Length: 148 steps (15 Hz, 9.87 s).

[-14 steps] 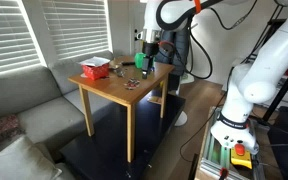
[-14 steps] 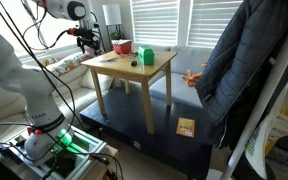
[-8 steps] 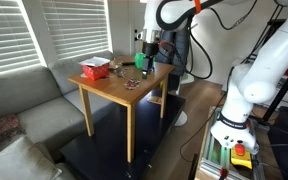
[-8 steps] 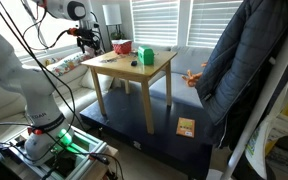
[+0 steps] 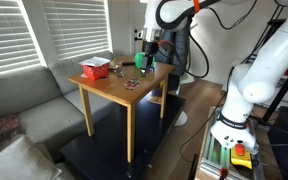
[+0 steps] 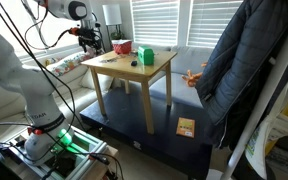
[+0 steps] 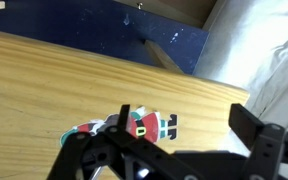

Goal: Place the silver spoon upright

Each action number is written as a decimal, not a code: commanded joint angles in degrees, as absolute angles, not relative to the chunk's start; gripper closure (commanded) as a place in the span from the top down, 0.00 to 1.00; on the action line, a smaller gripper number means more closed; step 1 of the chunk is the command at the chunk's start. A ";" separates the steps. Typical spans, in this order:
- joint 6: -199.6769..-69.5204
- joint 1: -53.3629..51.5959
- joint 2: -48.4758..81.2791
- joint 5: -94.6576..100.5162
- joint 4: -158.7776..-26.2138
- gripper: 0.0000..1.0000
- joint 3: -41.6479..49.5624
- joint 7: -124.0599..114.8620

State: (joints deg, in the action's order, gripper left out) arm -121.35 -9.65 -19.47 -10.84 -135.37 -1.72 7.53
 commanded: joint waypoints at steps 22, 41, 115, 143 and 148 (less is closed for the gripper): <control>-133.94 -0.56 7.63 -45.84 -117.19 1.00 2.22 19.52; -138.66 0.06 13.01 -45.01 -112.71 0.48 -0.59 12.10; -108.79 -9.63 22.64 54.13 -99.72 0.55 -1.60 -36.54; -96.95 -1.56 -11.61 7.48 -111.64 1.00 -1.33 -6.73; -97.39 -1.42 -10.26 9.08 -110.36 1.00 -1.82 -8.16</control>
State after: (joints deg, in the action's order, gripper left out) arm -97.56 -1.81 -10.33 9.16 -110.56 -1.44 -8.21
